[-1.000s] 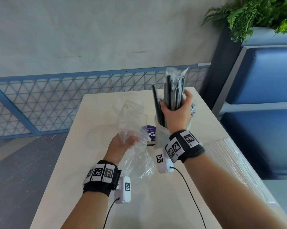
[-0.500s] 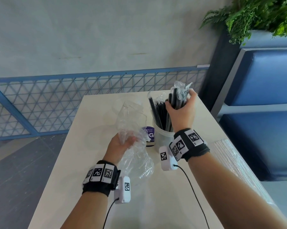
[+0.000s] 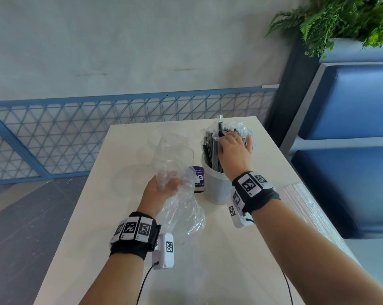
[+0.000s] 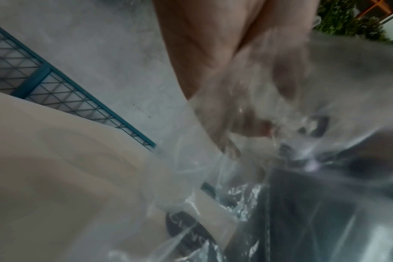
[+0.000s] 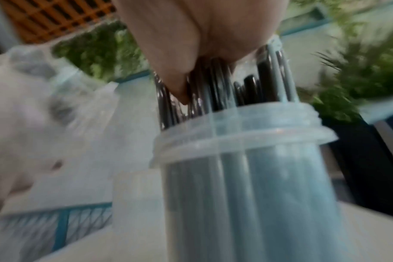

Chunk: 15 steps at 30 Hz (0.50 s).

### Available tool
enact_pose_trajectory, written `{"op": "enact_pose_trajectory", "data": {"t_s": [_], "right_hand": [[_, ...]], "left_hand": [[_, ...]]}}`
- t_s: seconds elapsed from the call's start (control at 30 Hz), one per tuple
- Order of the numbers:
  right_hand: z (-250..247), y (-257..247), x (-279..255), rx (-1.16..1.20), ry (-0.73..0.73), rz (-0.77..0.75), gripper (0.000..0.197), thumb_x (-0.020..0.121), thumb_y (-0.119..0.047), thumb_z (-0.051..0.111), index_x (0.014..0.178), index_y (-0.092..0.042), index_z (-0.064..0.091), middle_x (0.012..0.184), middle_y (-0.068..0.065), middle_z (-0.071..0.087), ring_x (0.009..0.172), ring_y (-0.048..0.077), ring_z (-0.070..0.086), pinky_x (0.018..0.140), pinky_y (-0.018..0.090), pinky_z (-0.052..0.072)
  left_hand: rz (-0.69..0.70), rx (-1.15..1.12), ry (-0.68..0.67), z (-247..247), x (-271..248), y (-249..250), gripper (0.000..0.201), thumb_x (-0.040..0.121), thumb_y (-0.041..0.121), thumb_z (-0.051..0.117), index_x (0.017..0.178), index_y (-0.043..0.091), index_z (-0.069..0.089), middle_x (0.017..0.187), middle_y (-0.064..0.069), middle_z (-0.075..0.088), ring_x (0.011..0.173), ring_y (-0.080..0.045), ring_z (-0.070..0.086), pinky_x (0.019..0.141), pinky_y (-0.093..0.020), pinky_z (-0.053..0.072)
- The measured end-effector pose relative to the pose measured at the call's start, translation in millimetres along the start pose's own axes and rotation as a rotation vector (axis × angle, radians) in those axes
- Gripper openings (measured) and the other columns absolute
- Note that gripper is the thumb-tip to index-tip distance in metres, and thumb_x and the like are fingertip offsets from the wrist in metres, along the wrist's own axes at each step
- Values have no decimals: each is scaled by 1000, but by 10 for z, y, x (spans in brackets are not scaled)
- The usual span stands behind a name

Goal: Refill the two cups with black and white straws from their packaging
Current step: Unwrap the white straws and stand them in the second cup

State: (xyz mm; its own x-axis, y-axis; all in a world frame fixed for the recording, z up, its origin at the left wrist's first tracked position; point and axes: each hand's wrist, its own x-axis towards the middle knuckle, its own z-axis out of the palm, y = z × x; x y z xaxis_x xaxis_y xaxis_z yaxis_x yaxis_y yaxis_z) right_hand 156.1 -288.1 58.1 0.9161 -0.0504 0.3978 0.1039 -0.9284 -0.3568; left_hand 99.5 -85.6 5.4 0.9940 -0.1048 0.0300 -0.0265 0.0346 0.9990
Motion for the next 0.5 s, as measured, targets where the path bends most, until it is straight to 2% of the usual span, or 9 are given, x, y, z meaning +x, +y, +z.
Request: {"op": "enact_pose_trajectory", "data": {"t_s": [0.07, 0.1, 0.17, 0.2, 0.27, 0.33, 0.37, 0.43, 0.5], "right_hand": [[36, -31, -145, -31, 152, -61, 37, 93, -30, 36, 126, -23, 52, 140, 1, 46, 137, 22, 29, 113, 47, 0], [19, -72, -225, 12, 254, -118, 38, 93, -32, 37, 128, -24, 48, 141, 0, 43, 136, 21, 29, 113, 45, 3], [5, -138, -434, 214, 359, -267, 34, 93, -26, 42, 126, -20, 49, 132, 3, 49, 125, 16, 39, 110, 39, 22], [33, -160, -563, 358, 317, -302, 30, 93, -23, 44, 121, -15, 51, 123, 3, 52, 117, 13, 44, 105, 35, 33], [188, -117, -820, 587, 133, -196, 31, 92, -30, 42, 112, -10, 54, 111, -1, 52, 103, 7, 49, 93, 32, 44], [387, -28, -1024, 697, -37, 18, 41, 90, -42, 41, 115, -13, 53, 113, -2, 50, 102, 8, 50, 91, 32, 46], [467, 12, -1100, 724, -119, 118, 41, 90, -43, 44, 119, -14, 50, 118, 0, 50, 107, 11, 52, 93, 31, 45], [550, 35, -1191, 790, -285, 306, 41, 94, -37, 43, 129, -15, 43, 128, 4, 49, 115, 16, 51, 95, 30, 42], [574, -30, -1236, 1021, -463, 474, 44, 95, -38, 39, 135, -19, 39, 129, -1, 49, 114, 16, 53, 91, 34, 46]], "left_hand": [[1, -57, 36, -21, -7, -14, 38, 48, 69, 76, 66, 36, 71, 101, -5, 69, 87, -26, 59, 85, -45, 48], [-3, -65, 62, -36, -5, -21, 43, 48, 71, 75, 70, 34, 71, 108, -11, 67, 88, -26, 60, 88, -47, 48], [-10, -70, 132, -76, -10, -57, 61, 51, 76, 69, 91, 30, 68, 103, -9, 69, 85, -17, 64, 88, -42, 52], [-5, -99, 172, -96, -18, -69, 66, 56, 76, 66, 100, 27, 65, 98, -4, 71, 84, -14, 65, 86, -38, 54], [27, -167, 225, -131, -42, -62, 64, 68, 72, 58, 107, 22, 60, 93, -1, 72, 85, -12, 67, 82, -35, 57], [38, -250, 256, -160, -64, -59, 59, 72, 69, 49, 107, 23, 57, 94, -1, 71, 88, -12, 68, 75, -31, 58], [28, -299, 277, -172, -71, -62, 56, 73, 66, 45, 107, 23, 56, 94, -1, 70, 89, -12, 67, 71, -30, 57], [5, -380, 314, -193, -97, -78, 52, 77, 60, 38, 111, 24, 52, 99, -2, 67, 93, -14, 65, 73, -31, 54], [-26, -423, 341, -228, -133, -121, 55, 78, 59, 34, 116, 24, 49, 102, -5, 65, 97, -17, 64, 77, -35, 51]]}}
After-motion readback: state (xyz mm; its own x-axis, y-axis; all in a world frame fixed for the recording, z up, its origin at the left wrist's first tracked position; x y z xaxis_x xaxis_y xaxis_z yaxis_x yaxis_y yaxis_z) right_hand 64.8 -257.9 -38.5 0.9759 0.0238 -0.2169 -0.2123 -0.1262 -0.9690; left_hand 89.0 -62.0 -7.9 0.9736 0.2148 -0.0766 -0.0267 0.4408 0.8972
